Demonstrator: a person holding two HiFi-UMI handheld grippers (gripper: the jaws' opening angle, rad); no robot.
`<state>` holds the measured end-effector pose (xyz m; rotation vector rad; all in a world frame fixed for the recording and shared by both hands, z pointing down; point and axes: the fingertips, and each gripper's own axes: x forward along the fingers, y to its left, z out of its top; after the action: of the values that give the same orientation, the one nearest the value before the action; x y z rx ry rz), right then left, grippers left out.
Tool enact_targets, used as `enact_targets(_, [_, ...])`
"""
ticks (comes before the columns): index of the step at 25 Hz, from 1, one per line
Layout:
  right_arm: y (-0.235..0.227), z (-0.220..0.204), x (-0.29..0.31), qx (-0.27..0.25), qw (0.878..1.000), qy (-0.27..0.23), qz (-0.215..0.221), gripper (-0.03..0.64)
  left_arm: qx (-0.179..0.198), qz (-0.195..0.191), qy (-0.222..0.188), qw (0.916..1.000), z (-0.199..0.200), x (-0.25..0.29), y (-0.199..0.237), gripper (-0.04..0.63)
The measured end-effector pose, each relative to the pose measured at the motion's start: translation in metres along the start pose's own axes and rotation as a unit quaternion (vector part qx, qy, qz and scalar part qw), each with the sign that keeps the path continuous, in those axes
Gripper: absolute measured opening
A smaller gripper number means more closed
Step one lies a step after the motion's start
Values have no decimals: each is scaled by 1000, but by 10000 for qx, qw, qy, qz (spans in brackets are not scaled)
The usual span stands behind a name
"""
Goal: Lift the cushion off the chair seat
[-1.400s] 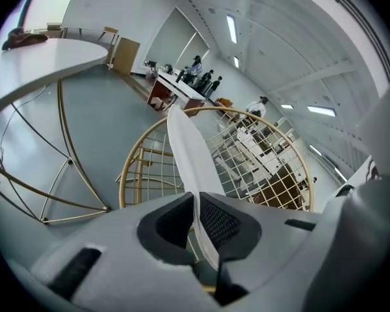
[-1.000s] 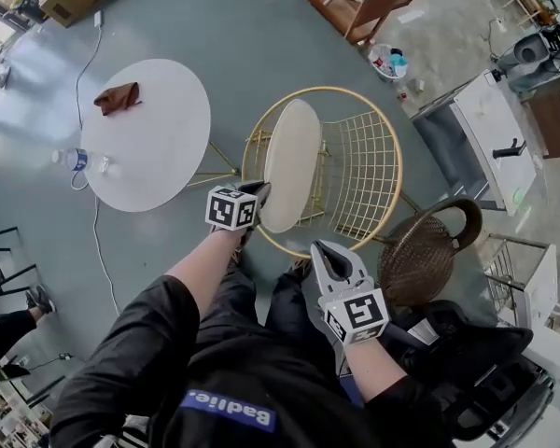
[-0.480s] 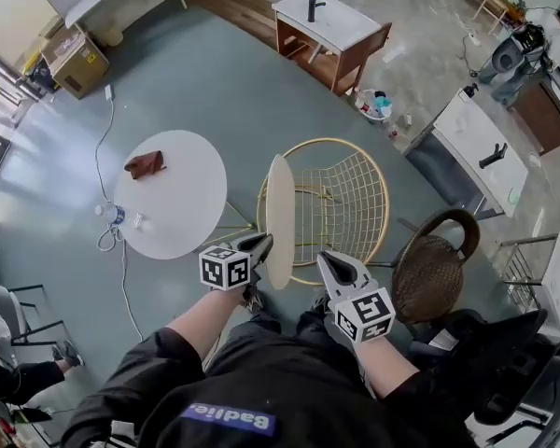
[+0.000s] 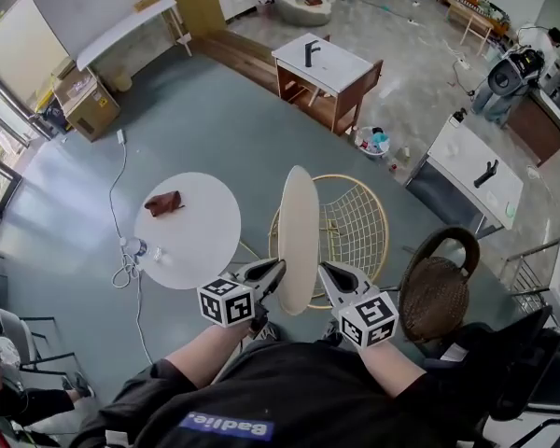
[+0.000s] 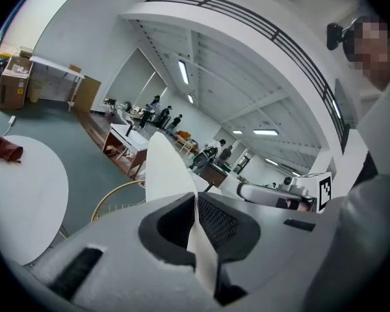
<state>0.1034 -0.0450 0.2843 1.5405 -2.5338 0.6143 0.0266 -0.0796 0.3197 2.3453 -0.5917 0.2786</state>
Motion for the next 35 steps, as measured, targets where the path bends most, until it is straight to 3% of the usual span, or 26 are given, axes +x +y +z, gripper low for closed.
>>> enact_targets(13, [26,13,-20,-276,9993,33,260,28,393,-350,-664,9964,39,-36,-60,31])
enact_targets(35, [22,19,-40,-404,9987,-299,105,26,429,-483,-620,9960,24,-34,-82,31])
